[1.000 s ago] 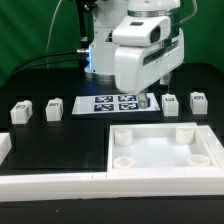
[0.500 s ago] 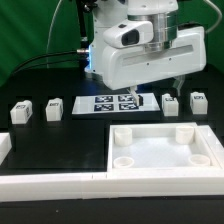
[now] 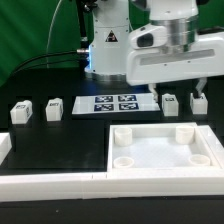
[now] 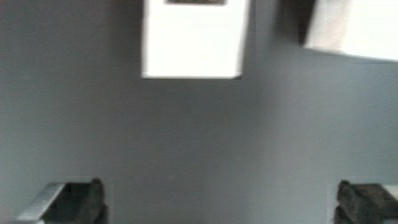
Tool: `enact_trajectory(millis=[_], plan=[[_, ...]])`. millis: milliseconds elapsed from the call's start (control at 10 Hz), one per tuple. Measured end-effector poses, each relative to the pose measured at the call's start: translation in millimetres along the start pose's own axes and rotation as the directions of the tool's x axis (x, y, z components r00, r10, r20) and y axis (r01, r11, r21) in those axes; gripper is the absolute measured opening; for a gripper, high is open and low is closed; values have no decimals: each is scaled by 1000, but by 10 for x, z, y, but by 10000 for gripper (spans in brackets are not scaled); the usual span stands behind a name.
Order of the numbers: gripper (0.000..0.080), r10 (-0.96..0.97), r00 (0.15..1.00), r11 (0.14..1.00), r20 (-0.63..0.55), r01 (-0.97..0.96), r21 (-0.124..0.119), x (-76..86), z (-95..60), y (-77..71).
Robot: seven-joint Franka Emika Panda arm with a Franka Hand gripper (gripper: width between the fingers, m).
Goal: Assemble one leg
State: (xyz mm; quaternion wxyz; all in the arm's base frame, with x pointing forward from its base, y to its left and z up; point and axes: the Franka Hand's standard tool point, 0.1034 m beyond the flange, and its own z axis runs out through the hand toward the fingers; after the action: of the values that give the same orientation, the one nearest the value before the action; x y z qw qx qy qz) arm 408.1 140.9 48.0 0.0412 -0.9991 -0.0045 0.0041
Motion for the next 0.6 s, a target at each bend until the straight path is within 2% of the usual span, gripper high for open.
enact_trajectory(millis=[200,300,600], plan=[[648,-6,1000,1000,0,6,7,-78,-6,-266],[648,-16,1000,1000,-5,16,10,-92,8,-325],[648,-26,999,1000,46,26,-1,-101,14,-289]])
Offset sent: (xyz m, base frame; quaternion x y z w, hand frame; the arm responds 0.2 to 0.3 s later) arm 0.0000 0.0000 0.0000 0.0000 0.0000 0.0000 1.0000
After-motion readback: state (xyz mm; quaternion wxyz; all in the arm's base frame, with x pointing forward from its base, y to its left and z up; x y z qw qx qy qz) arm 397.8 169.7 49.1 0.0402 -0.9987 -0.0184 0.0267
